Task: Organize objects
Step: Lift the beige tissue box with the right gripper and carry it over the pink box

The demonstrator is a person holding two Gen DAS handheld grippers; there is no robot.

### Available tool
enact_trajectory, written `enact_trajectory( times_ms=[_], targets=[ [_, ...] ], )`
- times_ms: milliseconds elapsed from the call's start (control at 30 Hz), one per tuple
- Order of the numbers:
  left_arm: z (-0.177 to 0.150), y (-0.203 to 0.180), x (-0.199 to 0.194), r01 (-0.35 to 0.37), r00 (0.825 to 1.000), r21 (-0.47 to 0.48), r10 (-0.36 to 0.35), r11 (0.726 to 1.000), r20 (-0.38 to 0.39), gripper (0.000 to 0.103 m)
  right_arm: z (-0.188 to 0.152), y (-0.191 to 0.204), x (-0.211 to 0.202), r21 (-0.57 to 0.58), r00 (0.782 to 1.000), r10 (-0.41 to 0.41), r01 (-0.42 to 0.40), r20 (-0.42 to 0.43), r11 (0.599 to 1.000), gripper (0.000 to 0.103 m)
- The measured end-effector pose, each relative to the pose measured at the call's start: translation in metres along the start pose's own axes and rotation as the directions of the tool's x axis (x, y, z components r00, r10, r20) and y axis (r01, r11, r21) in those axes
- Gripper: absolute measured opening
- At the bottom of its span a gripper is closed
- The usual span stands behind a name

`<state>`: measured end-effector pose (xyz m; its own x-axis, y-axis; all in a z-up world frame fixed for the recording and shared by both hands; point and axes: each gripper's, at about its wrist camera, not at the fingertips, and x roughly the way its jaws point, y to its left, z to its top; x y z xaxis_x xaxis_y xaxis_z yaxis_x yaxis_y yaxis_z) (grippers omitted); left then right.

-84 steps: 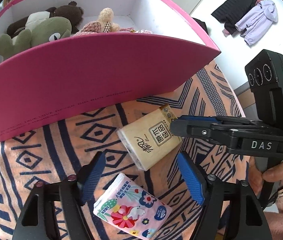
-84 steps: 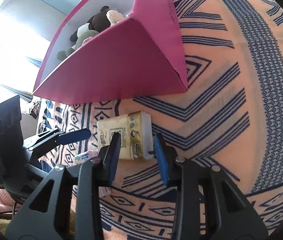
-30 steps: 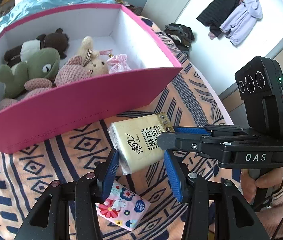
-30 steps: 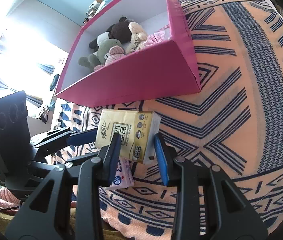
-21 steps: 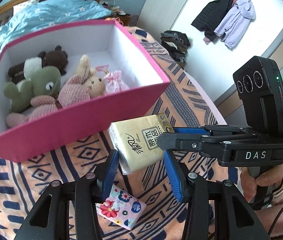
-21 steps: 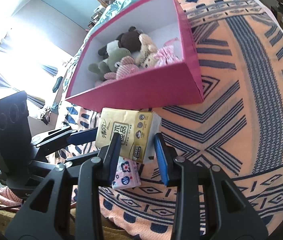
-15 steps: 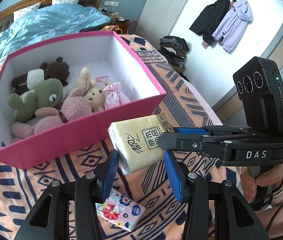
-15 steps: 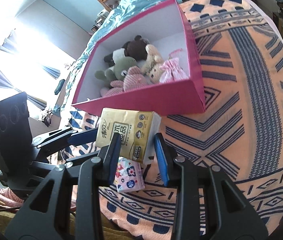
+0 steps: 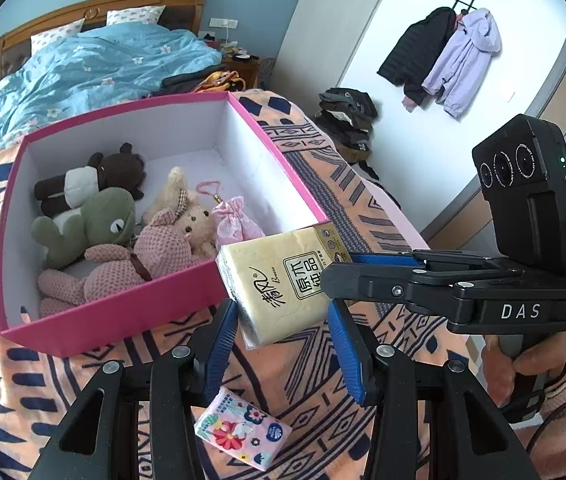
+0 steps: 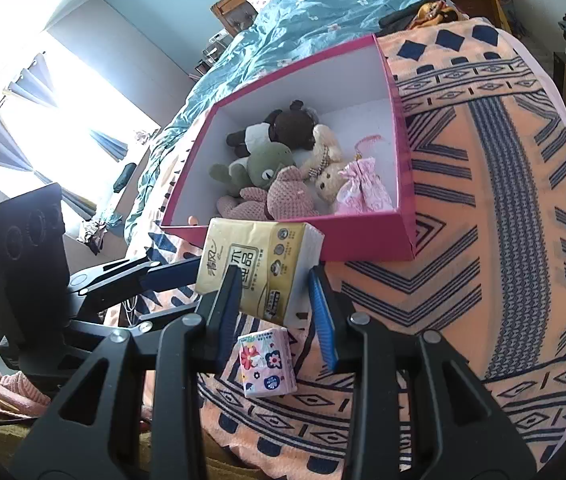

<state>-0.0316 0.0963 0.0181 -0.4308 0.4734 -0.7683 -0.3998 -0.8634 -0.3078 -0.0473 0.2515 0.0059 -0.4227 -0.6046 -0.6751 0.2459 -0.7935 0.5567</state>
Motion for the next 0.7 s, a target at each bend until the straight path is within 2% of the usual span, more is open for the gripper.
enact_trajectory(
  times_ms=[700],
  targets=[
    [0.028,0.008,-0.001,-0.038,0.998,0.011,0.038,0.999,0.051,0.047,0.032,0.009,-0.001,-0.064,0.999,-0.005,0.007,0.034,0.998,0.038]
  ],
)
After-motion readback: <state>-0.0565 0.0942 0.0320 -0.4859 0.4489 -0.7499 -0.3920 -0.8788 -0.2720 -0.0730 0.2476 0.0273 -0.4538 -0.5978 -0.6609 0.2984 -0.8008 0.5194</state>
